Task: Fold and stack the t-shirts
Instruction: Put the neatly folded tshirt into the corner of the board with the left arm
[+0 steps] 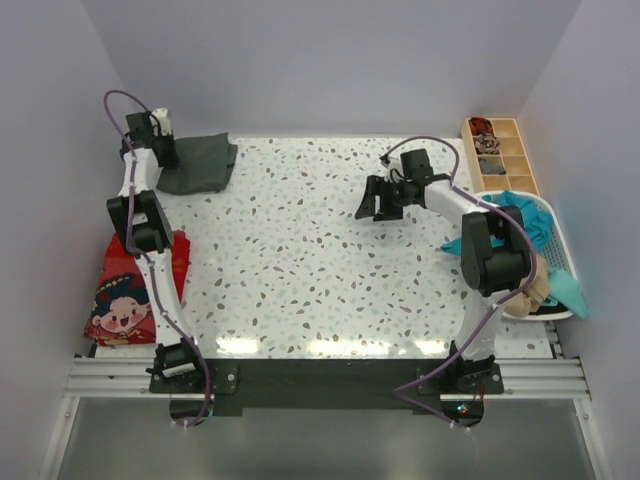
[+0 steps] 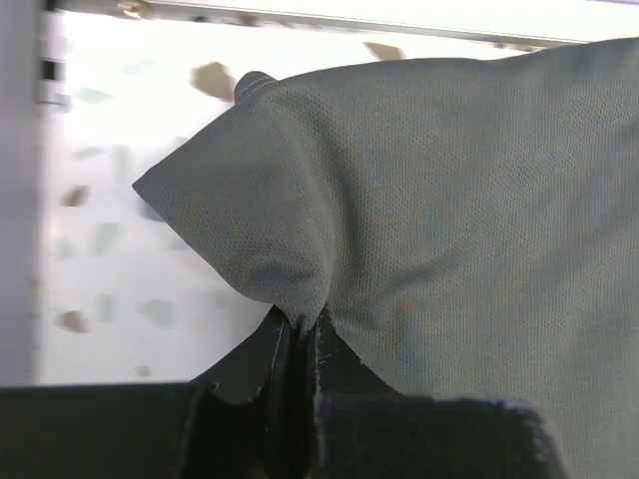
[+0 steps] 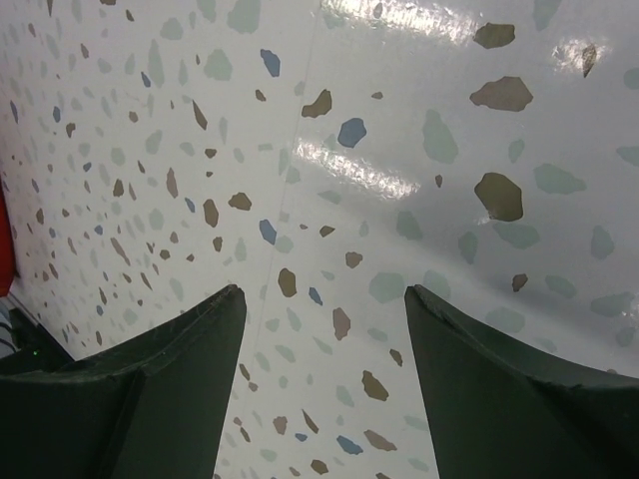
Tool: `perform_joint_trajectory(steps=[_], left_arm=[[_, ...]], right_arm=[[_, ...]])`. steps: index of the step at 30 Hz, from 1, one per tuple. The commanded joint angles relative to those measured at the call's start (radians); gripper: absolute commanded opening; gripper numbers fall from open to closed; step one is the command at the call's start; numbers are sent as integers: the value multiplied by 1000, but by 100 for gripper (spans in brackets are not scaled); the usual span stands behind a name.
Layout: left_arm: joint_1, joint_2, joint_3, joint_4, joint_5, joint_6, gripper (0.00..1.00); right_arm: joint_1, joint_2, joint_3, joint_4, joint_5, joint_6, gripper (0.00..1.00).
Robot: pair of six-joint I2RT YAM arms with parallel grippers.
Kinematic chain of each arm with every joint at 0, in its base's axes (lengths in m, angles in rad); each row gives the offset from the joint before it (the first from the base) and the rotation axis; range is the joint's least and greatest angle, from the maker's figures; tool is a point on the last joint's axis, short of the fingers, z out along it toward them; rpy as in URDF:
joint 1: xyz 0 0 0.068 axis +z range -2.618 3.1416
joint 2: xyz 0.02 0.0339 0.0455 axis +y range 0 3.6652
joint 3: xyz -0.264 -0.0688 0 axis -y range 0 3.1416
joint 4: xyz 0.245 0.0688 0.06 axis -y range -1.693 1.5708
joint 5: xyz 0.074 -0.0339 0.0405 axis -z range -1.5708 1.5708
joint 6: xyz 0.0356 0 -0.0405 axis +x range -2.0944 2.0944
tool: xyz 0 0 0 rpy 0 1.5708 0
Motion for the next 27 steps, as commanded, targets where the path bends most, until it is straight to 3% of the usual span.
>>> perform_joint_trajectory(steps=[1, 10, 17, 18, 19, 22, 27], left_arm=[[28, 15, 57, 69, -75, 90, 0], [32, 1, 16, 320, -212, 118, 0], [34, -28, -27, 373, -267, 130, 2], [34, -34, -39, 377, -270, 130, 9], [32, -54, -73, 396, -269, 129, 45], [28, -103, -157, 449, -249, 127, 100], [-1, -186, -214, 497, -344, 156, 100]], right_arm=[[-1, 33, 51, 28, -37, 14, 69], [2, 101, 81, 52, -79, 45, 69], [3, 125, 95, 46, -88, 46, 69], [2, 127, 95, 45, -87, 43, 68], [3, 127, 94, 45, -90, 42, 68], [3, 127, 86, 51, -90, 43, 68], [3, 122, 65, 74, -100, 49, 68]])
